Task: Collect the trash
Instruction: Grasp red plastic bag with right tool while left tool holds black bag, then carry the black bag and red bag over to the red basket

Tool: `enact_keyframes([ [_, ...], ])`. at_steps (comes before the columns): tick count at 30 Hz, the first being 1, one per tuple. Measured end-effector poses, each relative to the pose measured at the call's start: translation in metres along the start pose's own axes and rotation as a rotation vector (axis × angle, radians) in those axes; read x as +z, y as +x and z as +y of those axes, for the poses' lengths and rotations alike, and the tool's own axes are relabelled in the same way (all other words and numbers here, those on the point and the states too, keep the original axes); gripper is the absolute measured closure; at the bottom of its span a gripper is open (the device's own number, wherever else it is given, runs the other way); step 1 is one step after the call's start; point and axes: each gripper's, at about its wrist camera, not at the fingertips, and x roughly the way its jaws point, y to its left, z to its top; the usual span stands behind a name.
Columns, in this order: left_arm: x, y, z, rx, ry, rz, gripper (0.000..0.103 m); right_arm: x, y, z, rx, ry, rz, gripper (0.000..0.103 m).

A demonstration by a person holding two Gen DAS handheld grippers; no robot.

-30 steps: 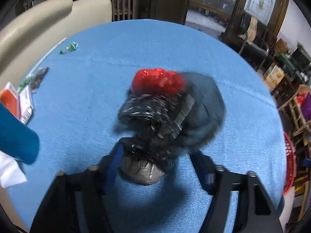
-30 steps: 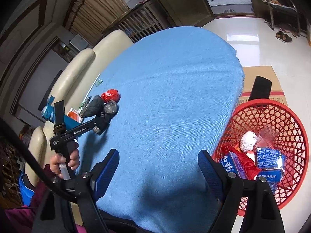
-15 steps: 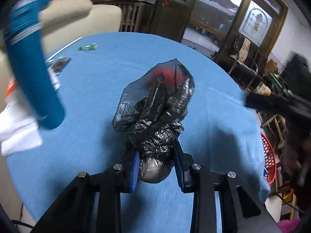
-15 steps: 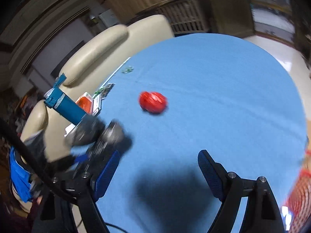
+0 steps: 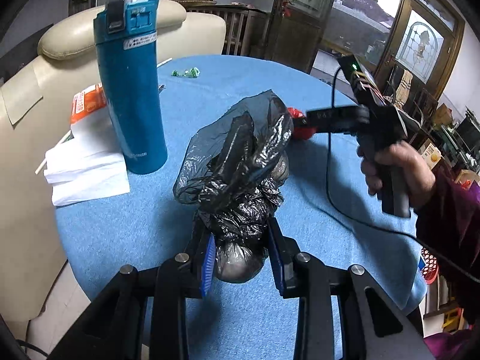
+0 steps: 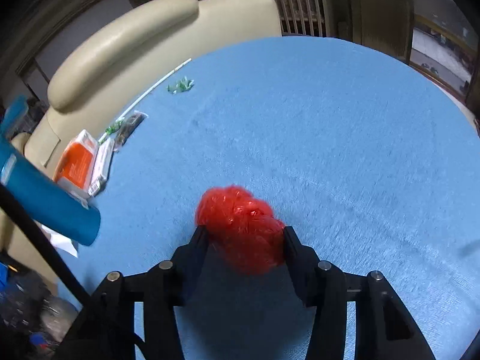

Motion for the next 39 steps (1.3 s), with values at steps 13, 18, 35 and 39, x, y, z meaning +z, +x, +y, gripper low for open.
enact_keyframes([
  [13, 0.015, -0.016, -0.048, 0.023, 0.067, -0.028, 0.069, -0.095, -0.133, -0.04, 0.101, 0.09, -0.16, 0.063],
  [18, 0.017, -0.024, -0.074, 0.046, 0.114, -0.049, 0.069, -0.143, -0.181, -0.058, 0.119, 0.157, -0.213, 0.063],
  [35, 0.013, -0.07, -0.144, 0.119, 0.263, -0.15, 0.069, -0.218, -0.277, -0.074, 0.057, 0.2, -0.363, 0.063],
  [39, 0.012, -0.077, -0.155, 0.126, 0.286, -0.165, 0.069, -0.224, -0.288, -0.073, 0.06, 0.202, -0.388, 0.063],
])
